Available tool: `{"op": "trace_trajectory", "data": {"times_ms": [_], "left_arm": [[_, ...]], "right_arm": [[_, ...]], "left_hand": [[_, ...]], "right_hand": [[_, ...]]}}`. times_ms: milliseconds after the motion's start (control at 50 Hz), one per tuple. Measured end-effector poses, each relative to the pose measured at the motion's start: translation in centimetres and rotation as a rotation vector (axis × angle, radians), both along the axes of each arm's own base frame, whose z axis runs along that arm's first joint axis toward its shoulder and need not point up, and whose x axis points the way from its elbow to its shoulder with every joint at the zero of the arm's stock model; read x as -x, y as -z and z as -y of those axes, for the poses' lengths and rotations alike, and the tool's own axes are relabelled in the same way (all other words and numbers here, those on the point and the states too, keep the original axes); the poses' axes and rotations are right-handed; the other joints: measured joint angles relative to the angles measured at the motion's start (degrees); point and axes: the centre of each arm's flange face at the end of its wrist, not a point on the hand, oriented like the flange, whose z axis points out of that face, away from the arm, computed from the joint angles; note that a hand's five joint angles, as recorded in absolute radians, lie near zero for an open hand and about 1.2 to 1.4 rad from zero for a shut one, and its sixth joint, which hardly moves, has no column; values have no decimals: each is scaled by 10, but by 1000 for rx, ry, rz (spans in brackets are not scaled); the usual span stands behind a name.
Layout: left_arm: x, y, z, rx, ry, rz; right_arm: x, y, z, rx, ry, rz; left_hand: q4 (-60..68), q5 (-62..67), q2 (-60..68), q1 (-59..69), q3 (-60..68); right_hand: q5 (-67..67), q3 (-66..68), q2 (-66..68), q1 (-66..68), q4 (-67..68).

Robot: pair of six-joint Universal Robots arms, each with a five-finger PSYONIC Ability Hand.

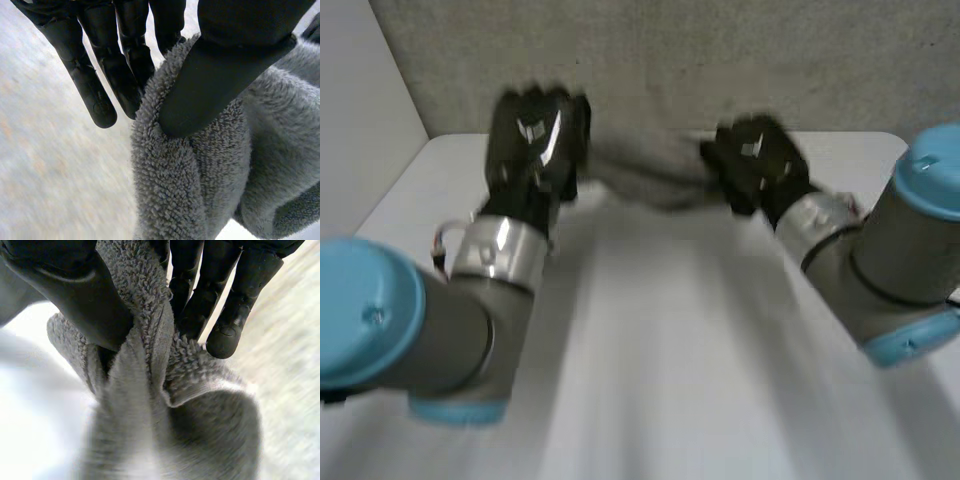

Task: Fold the towel.

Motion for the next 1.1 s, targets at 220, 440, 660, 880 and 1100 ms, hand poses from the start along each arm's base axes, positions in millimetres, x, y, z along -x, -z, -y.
{"op": "trace_trajectory", "data": {"times_ms": [220, 440, 660, 880, 1100], "left_arm": [[-22, 70, -49, -404, 66, 312], [-21, 35, -57, -440, 149, 341], [-23, 13, 7, -363, 53, 262], [-13, 58, 52, -500, 133, 331], [-25, 79, 59, -668, 132, 394]], "right_arm": [[20, 39, -34, -215, -49, -404], [21, 20, -36, -275, -40, -339], [30, 12, -12, -377, 25, -94], [49, 20, 12, -389, 43, -120], [57, 50, 3, -524, 30, -280]], "left_hand": [[-90, -85, -96, -82, -95], [-559, -468, -560, -544, -560], [-589, -478, -590, -574, -588], [-556, -478, -555, -541, -554], [-529, -478, -528, -514, -527]], "right_hand": [[-313, -317, -299, -304, -329], [-606, -615, -596, -596, -618], [-606, -615, -596, -596, -618], [-606, -615, -596, -596, -618], [-606, -615, -596, -596, -618]]}}
